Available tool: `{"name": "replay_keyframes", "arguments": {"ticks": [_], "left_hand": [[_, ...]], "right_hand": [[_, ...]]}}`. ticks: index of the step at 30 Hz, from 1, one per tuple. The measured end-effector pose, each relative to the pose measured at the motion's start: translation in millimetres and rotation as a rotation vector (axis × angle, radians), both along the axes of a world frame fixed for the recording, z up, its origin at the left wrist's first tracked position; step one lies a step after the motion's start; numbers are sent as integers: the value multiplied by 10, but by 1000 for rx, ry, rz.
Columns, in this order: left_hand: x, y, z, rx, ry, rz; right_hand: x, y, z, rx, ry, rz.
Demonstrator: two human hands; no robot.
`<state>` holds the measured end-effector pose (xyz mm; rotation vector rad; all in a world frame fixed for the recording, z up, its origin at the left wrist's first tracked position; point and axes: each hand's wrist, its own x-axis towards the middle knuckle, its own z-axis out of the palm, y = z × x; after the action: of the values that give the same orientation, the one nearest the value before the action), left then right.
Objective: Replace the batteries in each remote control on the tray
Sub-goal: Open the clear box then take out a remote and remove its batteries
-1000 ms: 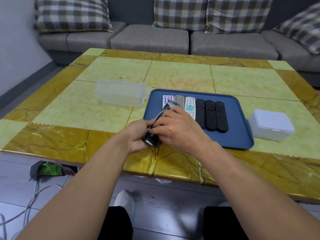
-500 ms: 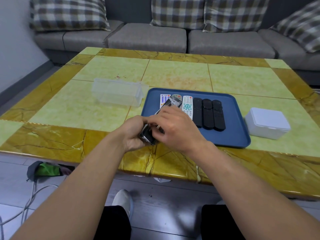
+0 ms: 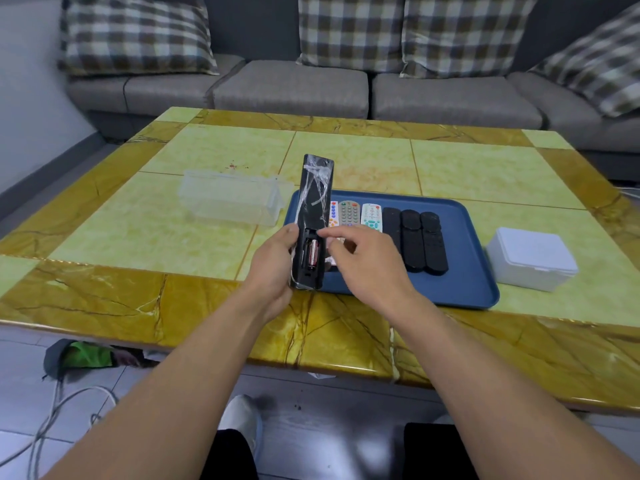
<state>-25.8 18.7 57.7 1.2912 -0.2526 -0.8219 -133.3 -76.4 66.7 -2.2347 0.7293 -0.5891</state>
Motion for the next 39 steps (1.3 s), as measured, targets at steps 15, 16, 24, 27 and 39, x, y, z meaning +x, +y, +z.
{"name": "replay_keyframes", "arguments": {"ticks": [15,16,24,27,39], "left_hand": [[-32,-36,-37,-11,-88,-41],[-38,-34,-36,-14,-87,-39],[-29,-21,19,-80,17,32],[-45,-14,-6,-45,-8,18],[-45,36,-17,32,-3,-114]], "right_hand": [[26,-3,-28,-364,144,-13],[38,-2,-34,-353,130,-11],[118,63,-131,-294,70,48],[129,60,-118,-332,132,46],[86,-97,-30,-19,121,91]]}}
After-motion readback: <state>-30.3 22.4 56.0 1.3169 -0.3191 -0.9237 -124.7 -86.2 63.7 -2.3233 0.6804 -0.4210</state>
